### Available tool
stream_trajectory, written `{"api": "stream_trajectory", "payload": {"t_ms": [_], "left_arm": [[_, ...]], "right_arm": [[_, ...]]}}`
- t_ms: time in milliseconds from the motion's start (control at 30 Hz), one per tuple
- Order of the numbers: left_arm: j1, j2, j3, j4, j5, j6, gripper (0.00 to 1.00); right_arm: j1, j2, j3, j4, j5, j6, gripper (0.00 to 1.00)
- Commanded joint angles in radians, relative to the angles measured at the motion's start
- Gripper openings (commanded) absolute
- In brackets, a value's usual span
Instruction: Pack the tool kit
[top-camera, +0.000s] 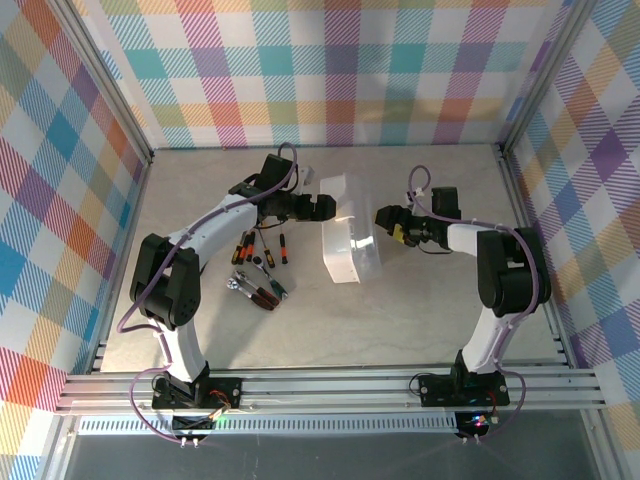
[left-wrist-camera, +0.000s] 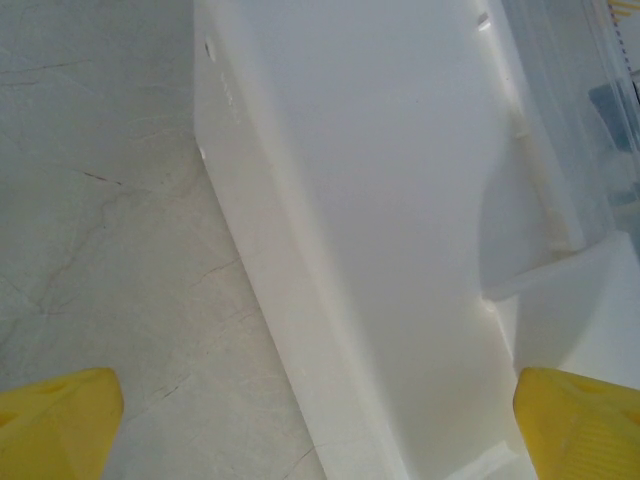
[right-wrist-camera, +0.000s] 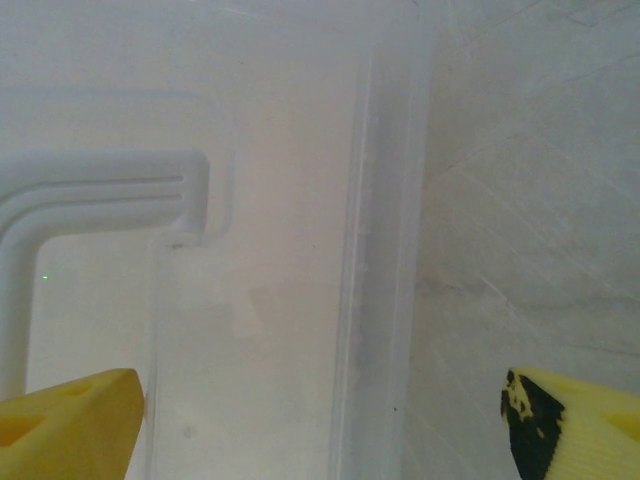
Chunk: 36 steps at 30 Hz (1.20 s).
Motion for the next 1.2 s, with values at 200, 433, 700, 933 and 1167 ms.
{"api": "stream_trajectory", "payload": {"t_ms": [200,433,700,933,1167], "left_arm": [[0.006,-0.036,-0.005,-0.009,0.007,-0.008,1.00],[0.008,-0.057,0.009,-0.004,0.051,-0.047,1.00],[0.009,-0.104,0.027,-0.012,0.164,-0.122,1.00],[-0.009,-0.077,0.033,-0.022,0.264,-0.240,1.00],[-0.030,-0.060,0.031,0.065,0.296,-0.351,1.00]], "right_arm": [[0.002,-0.158,0.185,-0.405,0.183,-0.181,0.99],[0.004,-0.196,0.305,-0.545,0.199,-0.227,1.00],[0.083,-0.139,0.404,-0.599,0.214,-0.223,0.85],[0.141,-0.071,0.441,-0.573,0.212,-0.183,0.71],[0.166,-0.028,0.455,-0.552,0.205,-0.156,0.59]]}}
